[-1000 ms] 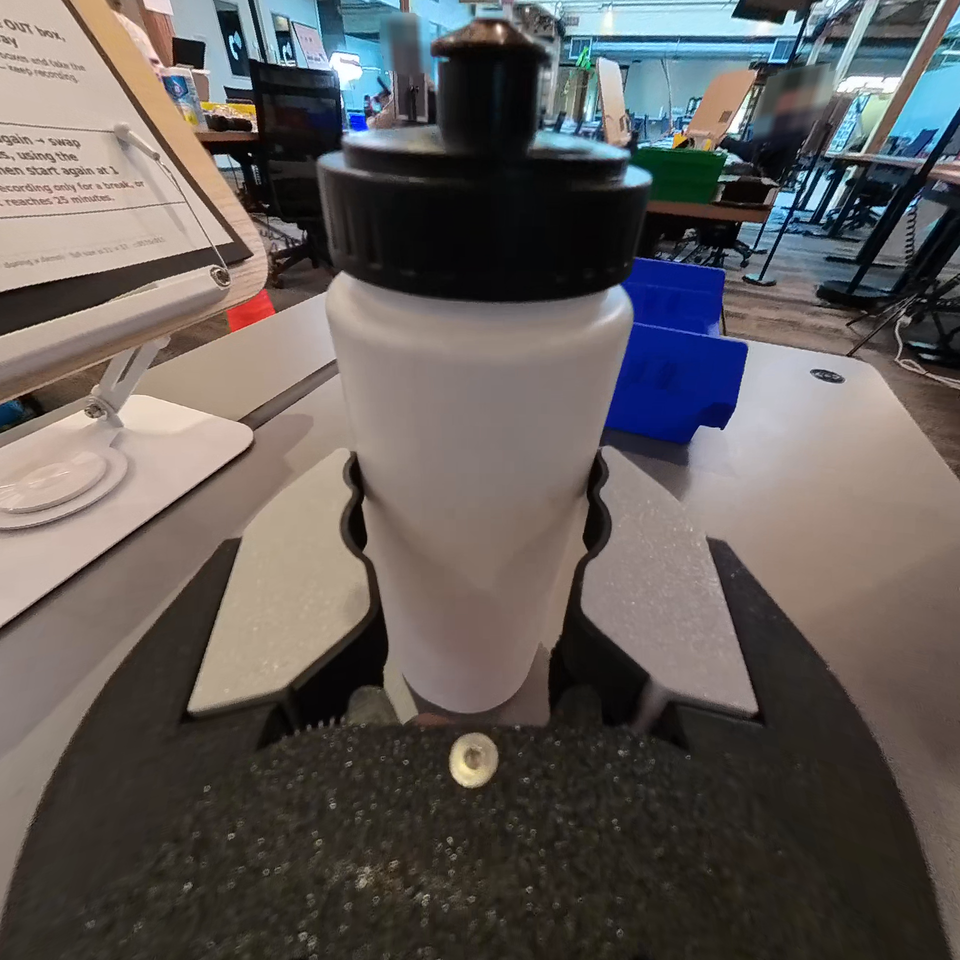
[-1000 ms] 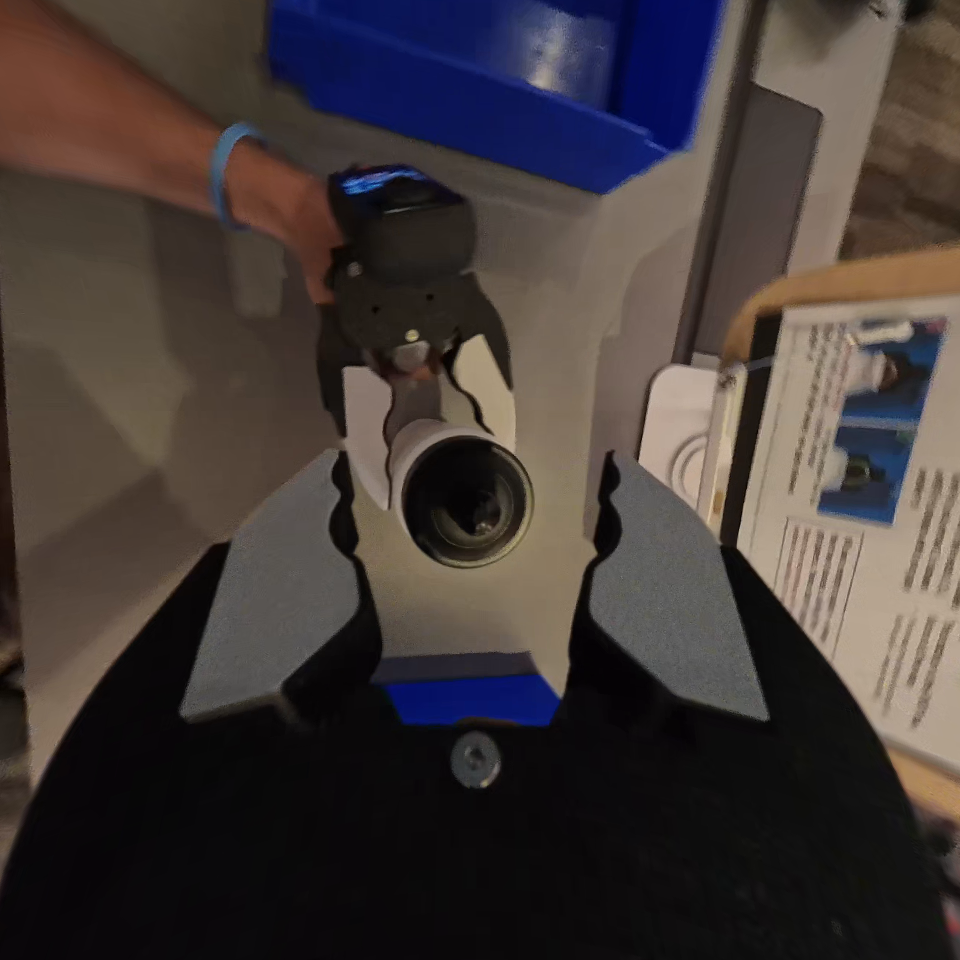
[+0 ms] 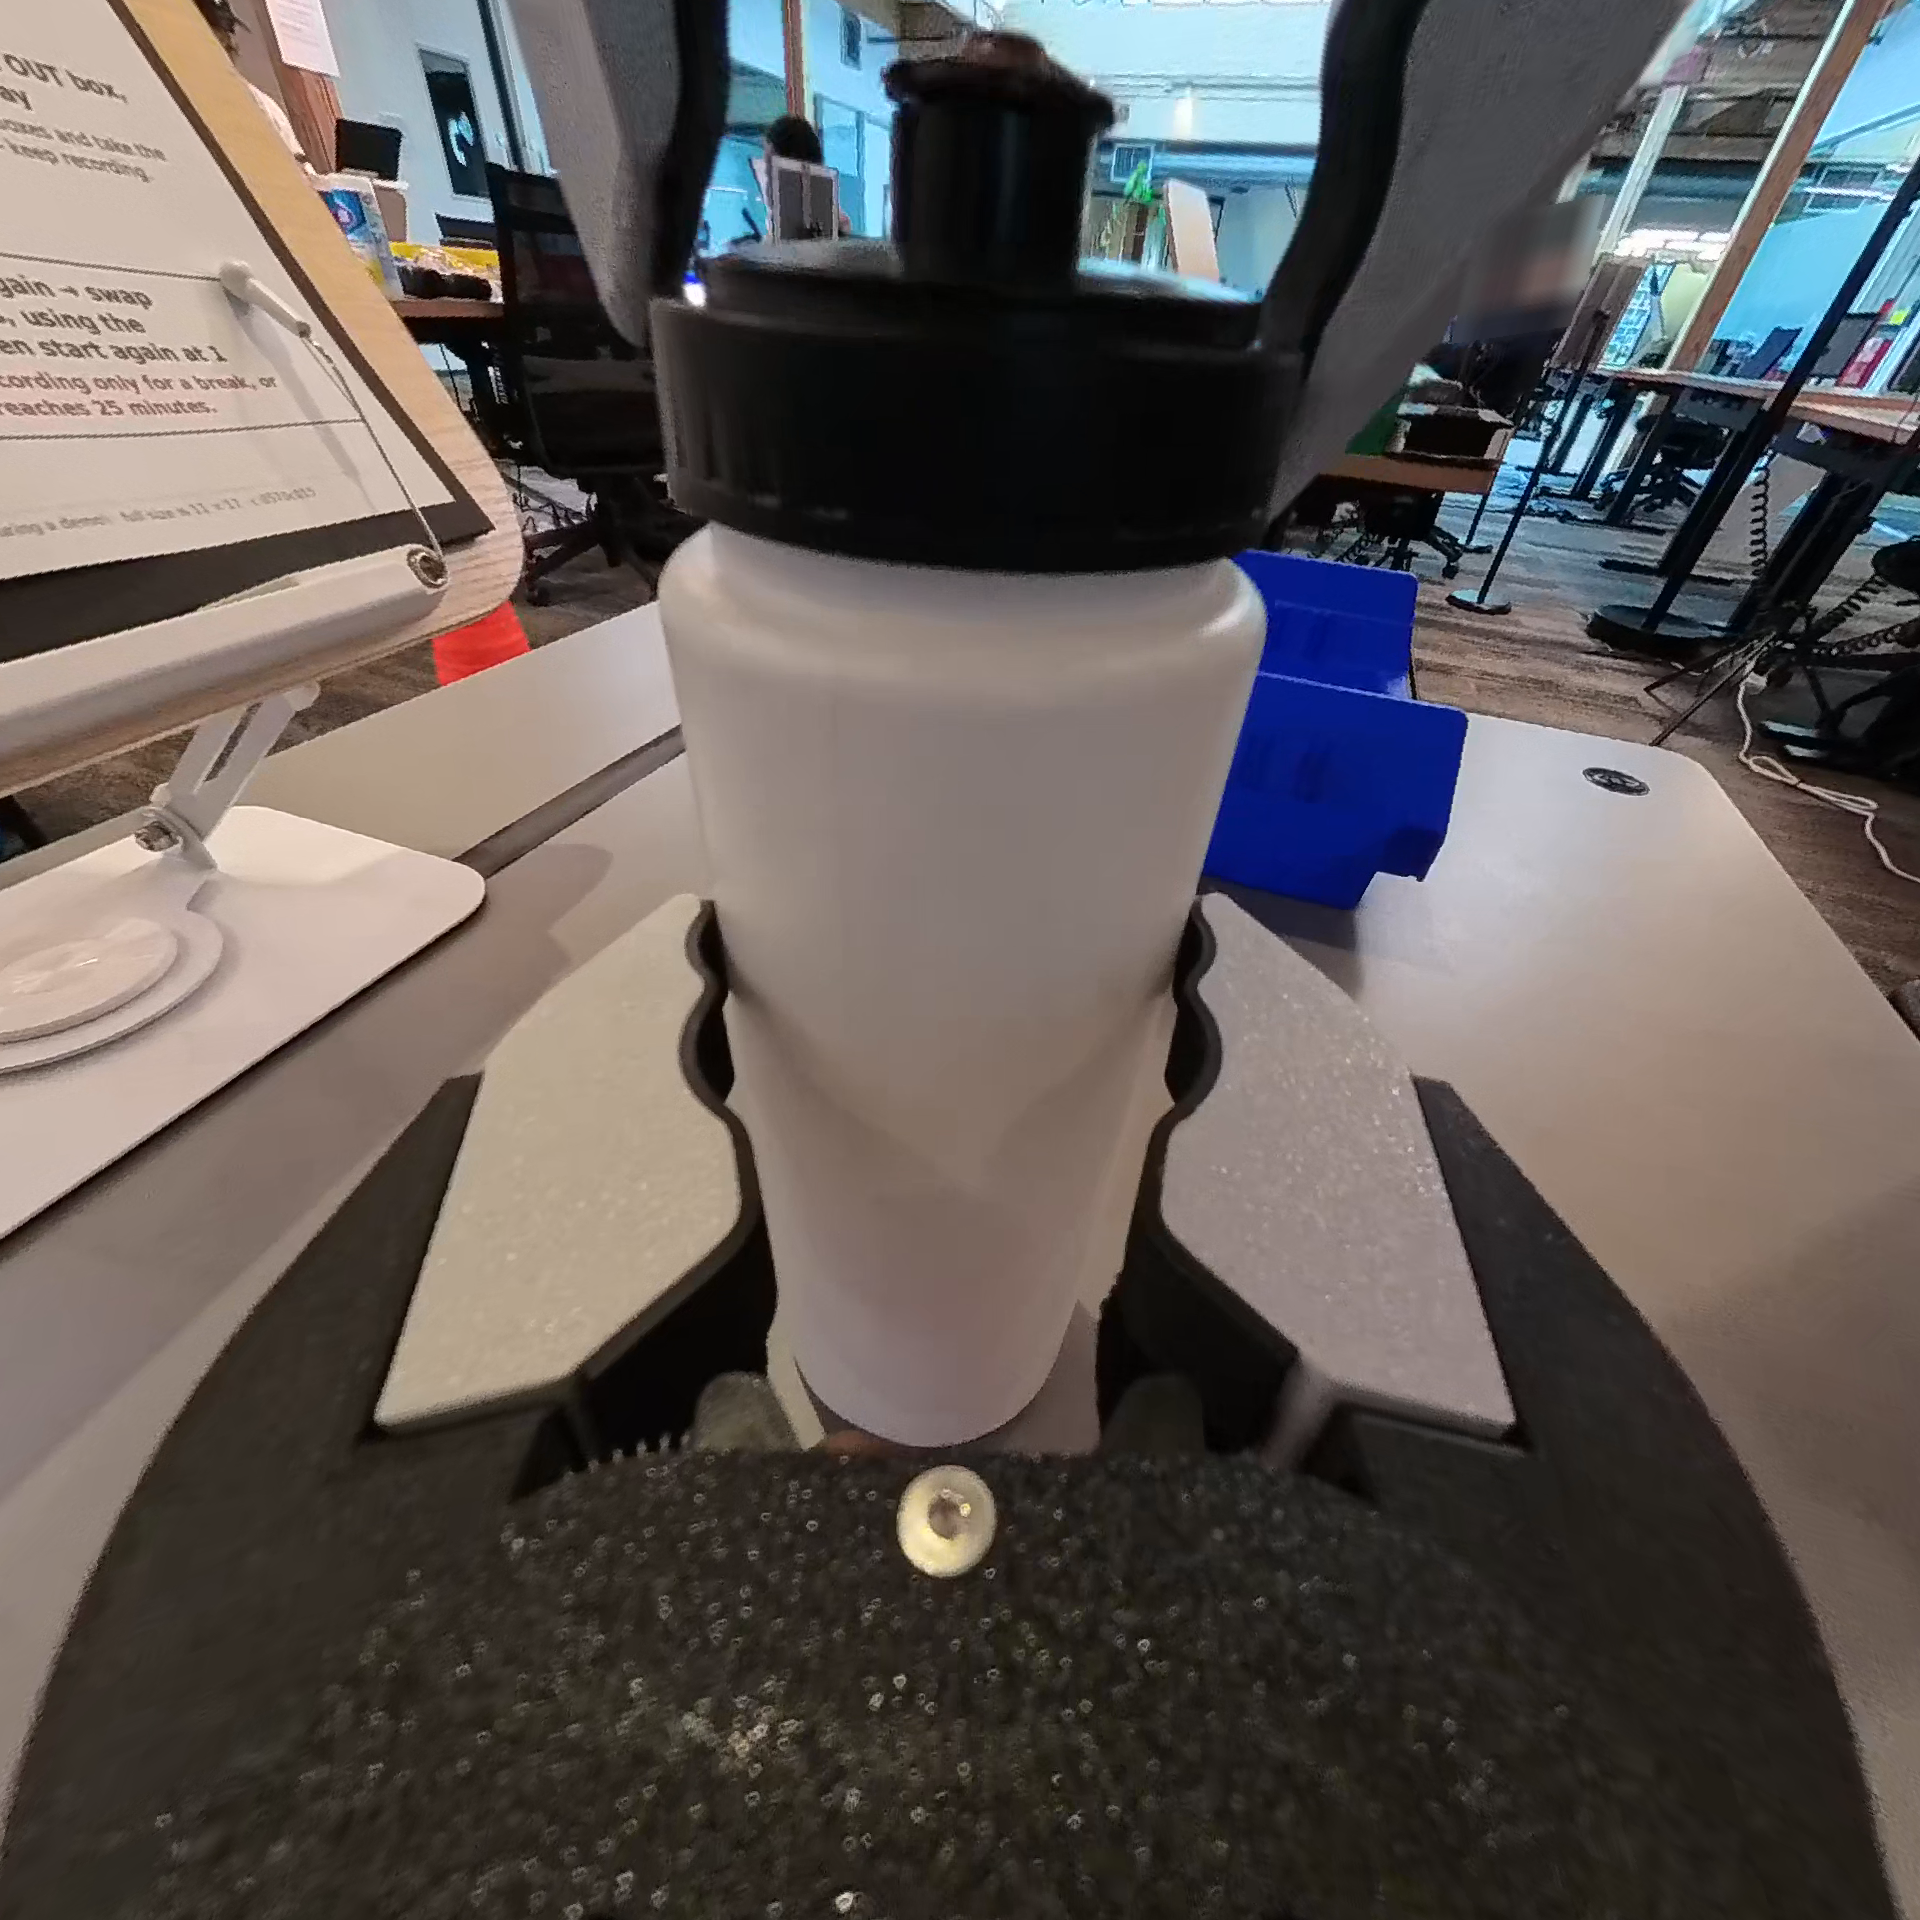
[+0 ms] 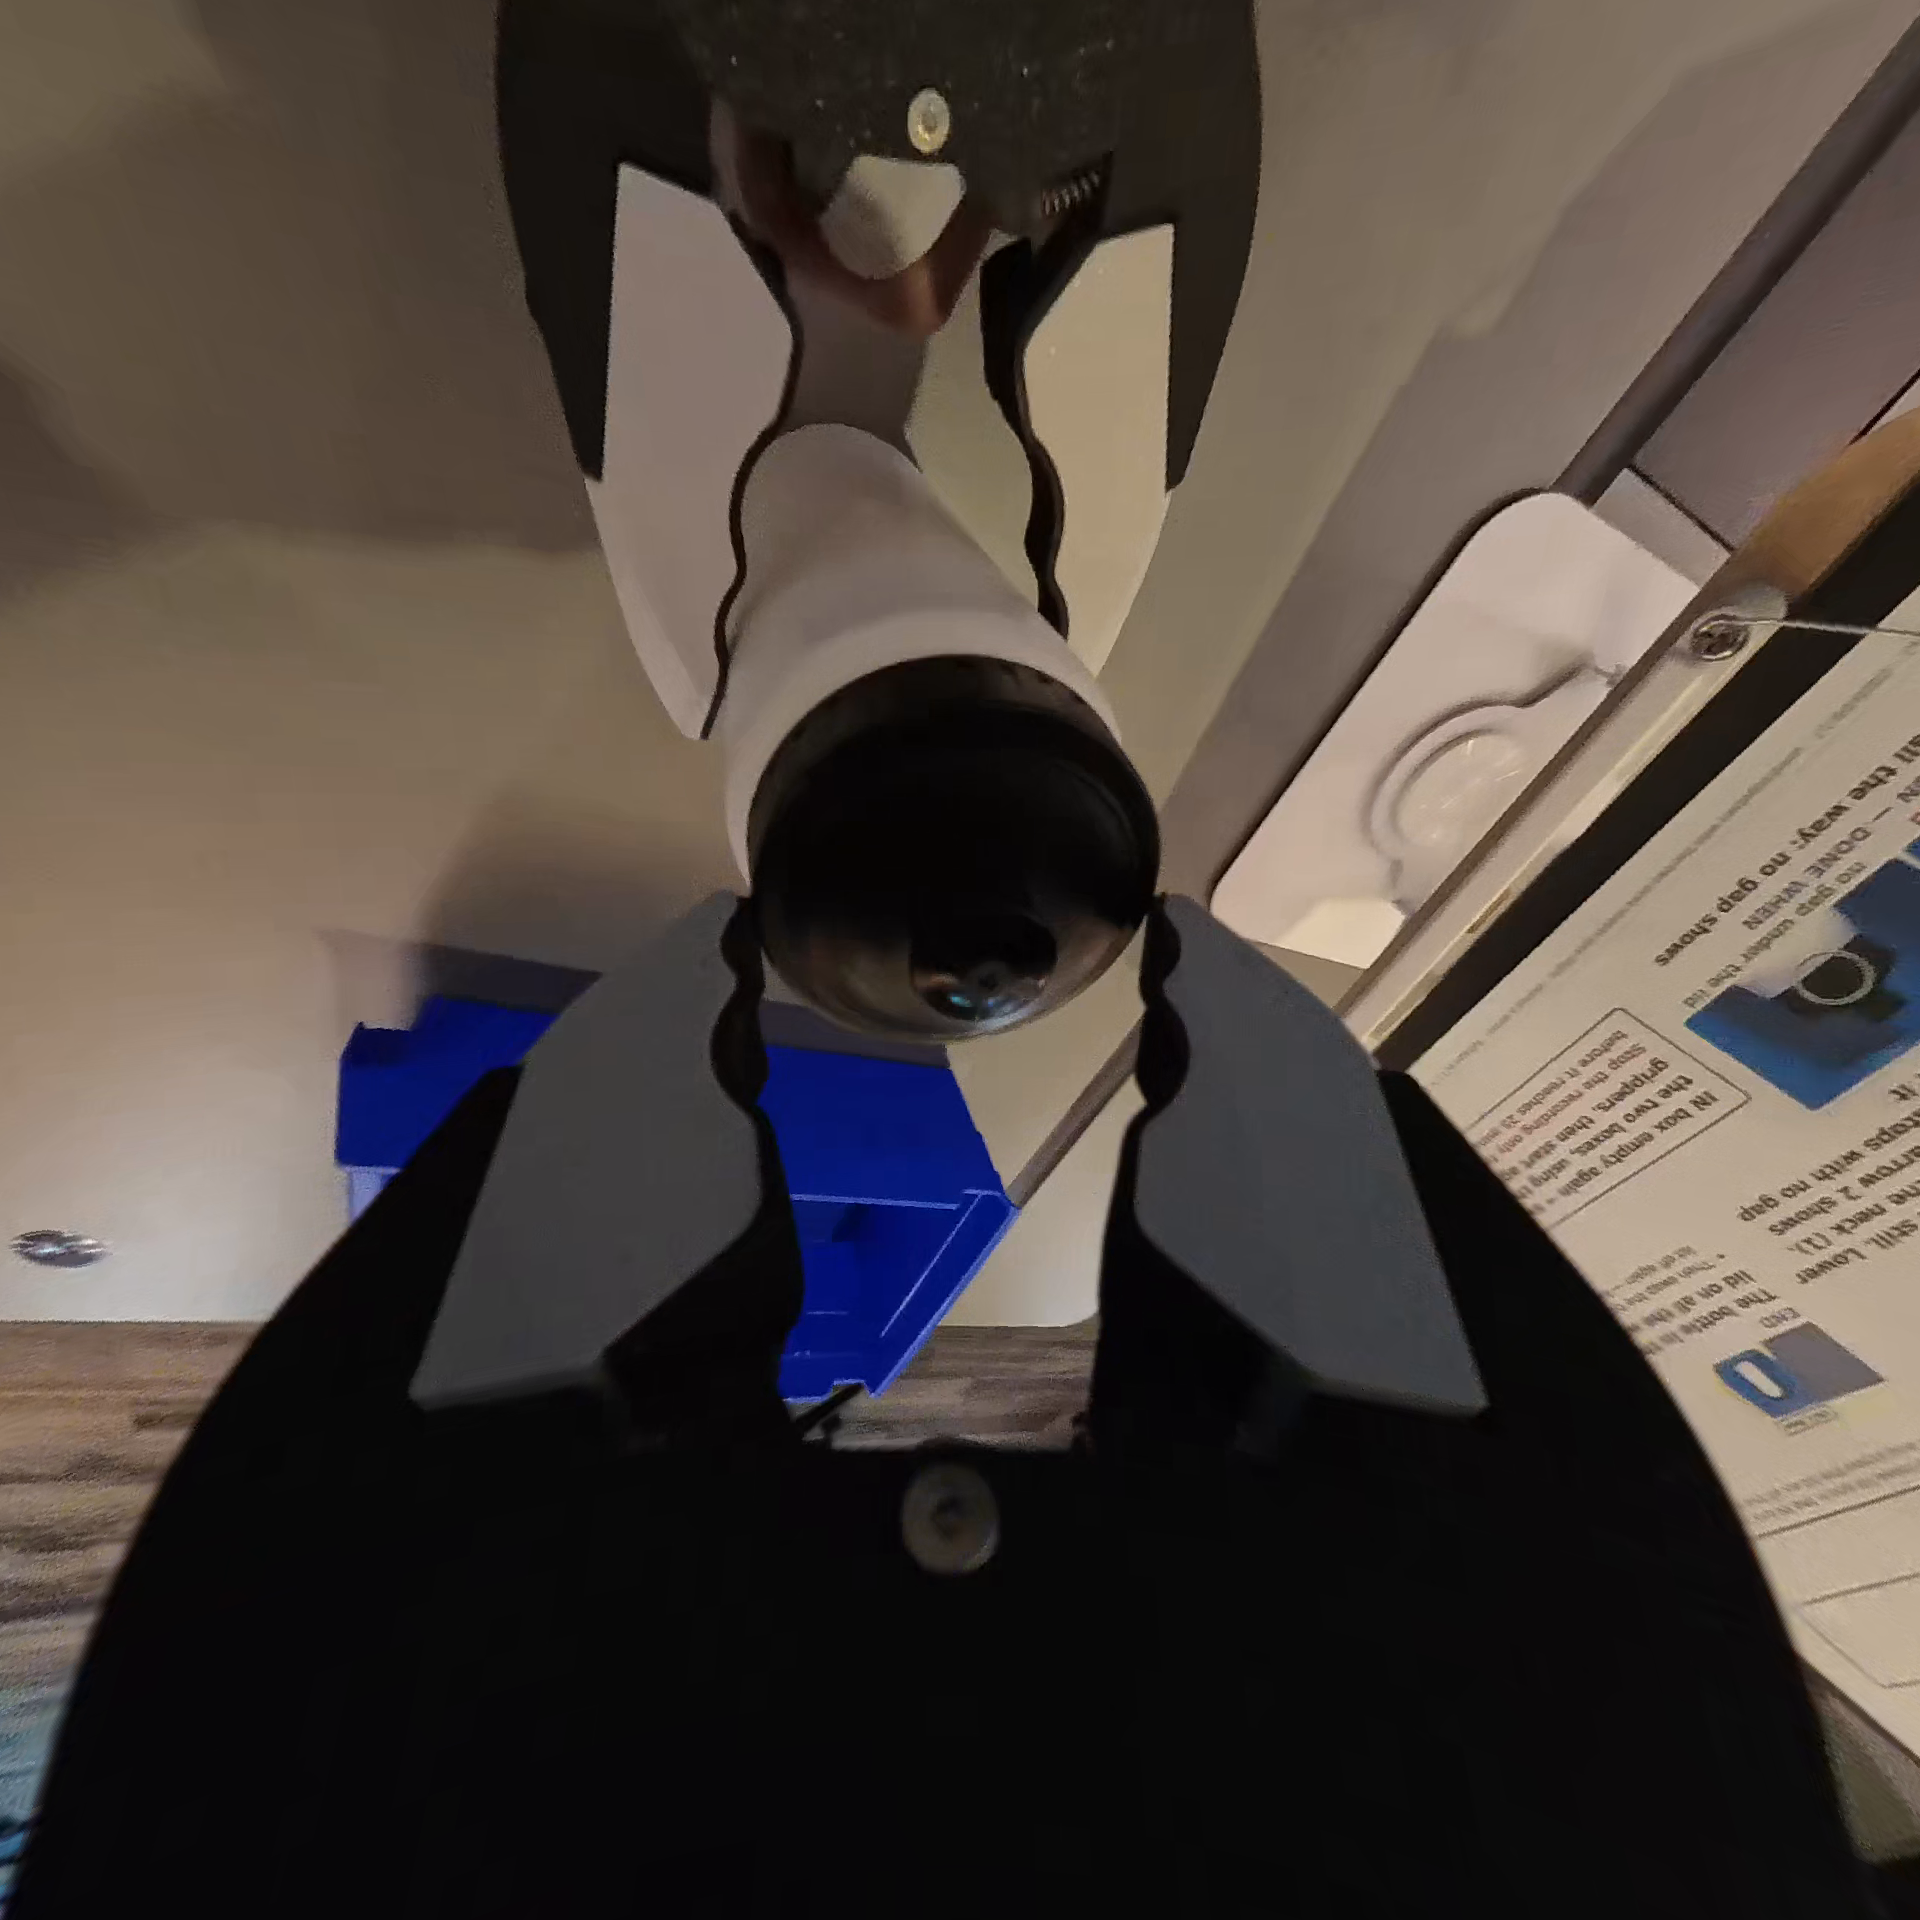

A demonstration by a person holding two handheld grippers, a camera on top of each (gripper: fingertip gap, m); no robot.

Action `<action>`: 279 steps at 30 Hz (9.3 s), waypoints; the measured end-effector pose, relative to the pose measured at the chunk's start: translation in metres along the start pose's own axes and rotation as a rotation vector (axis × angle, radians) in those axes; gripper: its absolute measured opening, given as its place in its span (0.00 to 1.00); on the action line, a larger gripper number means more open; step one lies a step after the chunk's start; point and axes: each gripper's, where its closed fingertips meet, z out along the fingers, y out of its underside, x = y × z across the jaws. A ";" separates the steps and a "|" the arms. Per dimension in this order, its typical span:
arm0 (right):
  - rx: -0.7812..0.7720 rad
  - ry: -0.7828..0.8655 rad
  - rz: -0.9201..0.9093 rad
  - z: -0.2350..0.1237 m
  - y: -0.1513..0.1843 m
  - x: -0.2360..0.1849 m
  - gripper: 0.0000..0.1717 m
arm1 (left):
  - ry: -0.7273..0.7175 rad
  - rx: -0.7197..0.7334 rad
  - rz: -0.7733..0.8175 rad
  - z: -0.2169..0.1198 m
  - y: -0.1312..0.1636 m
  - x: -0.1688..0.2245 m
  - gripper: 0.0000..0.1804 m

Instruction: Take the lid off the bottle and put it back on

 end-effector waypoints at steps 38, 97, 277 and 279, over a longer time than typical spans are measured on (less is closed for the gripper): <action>0.220 0.047 0.303 -0.032 -0.029 0.007 0.51 | 0.006 -0.004 -0.007 -0.001 0.001 0.001 0.45; 0.170 -0.227 0.947 0.007 -0.009 -0.010 0.44 | -0.001 -0.011 -0.018 -0.001 0.002 -0.001 0.45; 0.891 0.994 1.112 -0.103 0.164 -0.190 0.42 | -0.353 -0.174 -0.151 -0.148 0.061 0.168 0.43; 0.973 0.865 1.195 -0.055 0.127 -0.207 0.39 | -0.440 -0.065 -0.254 -0.169 0.050 0.163 0.42</action>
